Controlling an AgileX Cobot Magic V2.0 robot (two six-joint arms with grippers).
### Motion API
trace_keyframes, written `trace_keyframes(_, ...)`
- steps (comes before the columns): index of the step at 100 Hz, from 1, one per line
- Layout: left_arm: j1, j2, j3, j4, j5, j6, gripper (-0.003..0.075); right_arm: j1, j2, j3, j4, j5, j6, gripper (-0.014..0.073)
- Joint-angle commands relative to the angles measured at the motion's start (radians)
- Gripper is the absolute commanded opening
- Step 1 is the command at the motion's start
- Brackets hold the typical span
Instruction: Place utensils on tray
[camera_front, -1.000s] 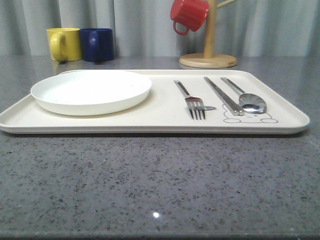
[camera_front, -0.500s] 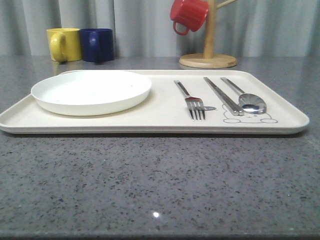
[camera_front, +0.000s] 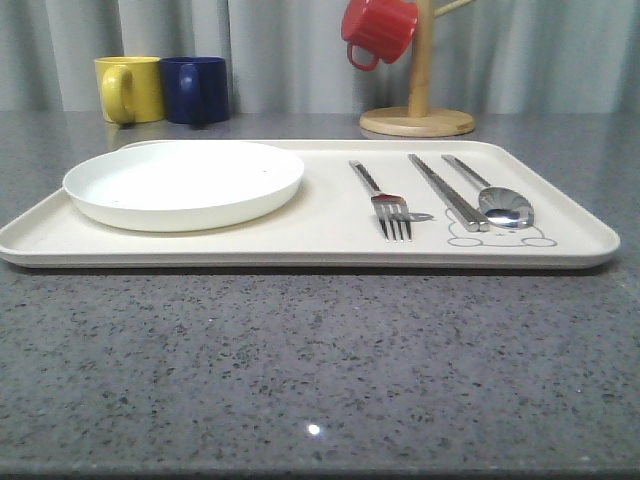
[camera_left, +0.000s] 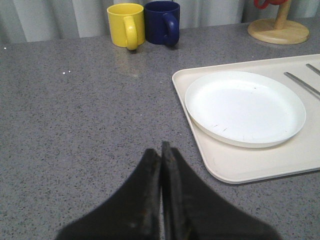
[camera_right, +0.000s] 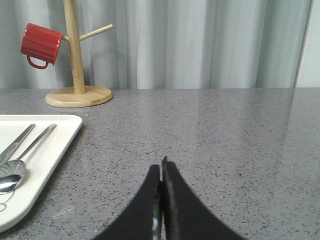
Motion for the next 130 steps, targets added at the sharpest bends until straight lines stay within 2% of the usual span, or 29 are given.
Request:
trace_keyframes(1, -0.004, 0.009, -0.026, -0.006, -0.073, -0.011, -0.0019, 0.009, -0.021, 0.003, -0.015, -0.080, -0.009, -0.0057)
trace_keyframes(110, -0.002, 0.009, -0.019, 0.009, -0.075, -0.011, -0.0019, 0.018, -0.021, 0.003, -0.015, -0.083, -0.009, -0.0057)
trace_keyframes(120, 0.001, 0.003, 0.011, 0.052, -0.142, -0.035, -0.0019, 0.018, -0.021, 0.003, -0.015, -0.083, -0.009, -0.0057)
trace_keyframes(130, 0.017, -0.016, 0.083, 0.123, -0.308, -0.099, -0.0019, 0.018, -0.021, 0.003, -0.015, -0.083, -0.009, -0.0057)
